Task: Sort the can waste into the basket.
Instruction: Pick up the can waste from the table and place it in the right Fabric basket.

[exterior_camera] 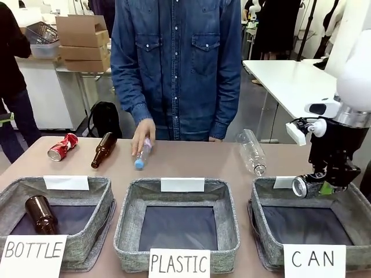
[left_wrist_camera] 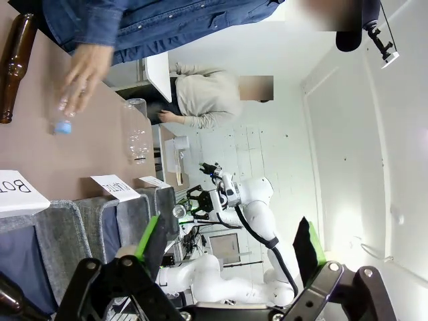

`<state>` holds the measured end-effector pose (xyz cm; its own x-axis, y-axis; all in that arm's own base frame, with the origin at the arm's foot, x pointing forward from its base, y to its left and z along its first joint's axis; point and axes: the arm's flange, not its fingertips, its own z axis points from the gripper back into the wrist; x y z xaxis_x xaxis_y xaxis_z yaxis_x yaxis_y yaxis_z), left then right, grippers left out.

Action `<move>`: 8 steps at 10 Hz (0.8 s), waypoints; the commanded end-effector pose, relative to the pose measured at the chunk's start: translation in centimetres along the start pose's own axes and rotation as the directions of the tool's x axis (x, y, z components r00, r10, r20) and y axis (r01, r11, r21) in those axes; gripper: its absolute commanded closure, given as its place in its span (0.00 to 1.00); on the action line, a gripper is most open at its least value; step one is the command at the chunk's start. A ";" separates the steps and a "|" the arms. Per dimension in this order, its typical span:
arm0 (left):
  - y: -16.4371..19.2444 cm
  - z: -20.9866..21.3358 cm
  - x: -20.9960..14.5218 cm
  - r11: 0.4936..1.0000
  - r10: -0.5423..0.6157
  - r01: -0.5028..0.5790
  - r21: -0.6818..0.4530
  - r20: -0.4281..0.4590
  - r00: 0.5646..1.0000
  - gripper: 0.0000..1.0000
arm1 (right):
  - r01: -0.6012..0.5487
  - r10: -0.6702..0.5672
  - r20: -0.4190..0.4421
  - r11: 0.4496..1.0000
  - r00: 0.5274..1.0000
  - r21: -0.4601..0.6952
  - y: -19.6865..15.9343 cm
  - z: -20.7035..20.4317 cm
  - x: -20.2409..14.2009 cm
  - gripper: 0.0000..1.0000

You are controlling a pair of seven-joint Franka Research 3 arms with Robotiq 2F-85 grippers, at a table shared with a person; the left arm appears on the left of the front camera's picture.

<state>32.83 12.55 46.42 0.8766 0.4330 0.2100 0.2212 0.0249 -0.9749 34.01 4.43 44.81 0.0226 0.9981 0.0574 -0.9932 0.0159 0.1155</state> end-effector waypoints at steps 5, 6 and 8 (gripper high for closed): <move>-0.2 0.1 -0.1 1.000 -0.003 0.002 -0.009 -0.005 1.000 0.00 | 0.035 -0.036 0.056 0.999 0.998 0.020 -0.4 0.0 -0.2 0.00; -0.2 0.1 -0.1 1.000 -0.003 0.002 -0.009 -0.005 1.000 0.00 | 0.057 -0.059 0.061 0.998 0.996 0.035 -0.6 0.0 -0.1 0.00; -0.2 0.1 -0.1 1.000 -0.003 0.002 -0.009 -0.005 1.000 0.00 | 0.093 -0.101 0.097 0.992 0.990 0.083 -1.0 0.2 0.1 0.00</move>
<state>32.83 12.55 46.42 0.8767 0.4328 0.2100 0.2213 0.0248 -0.9749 34.24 4.29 44.24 0.0863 0.9893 0.1180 -0.9848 0.0667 0.1606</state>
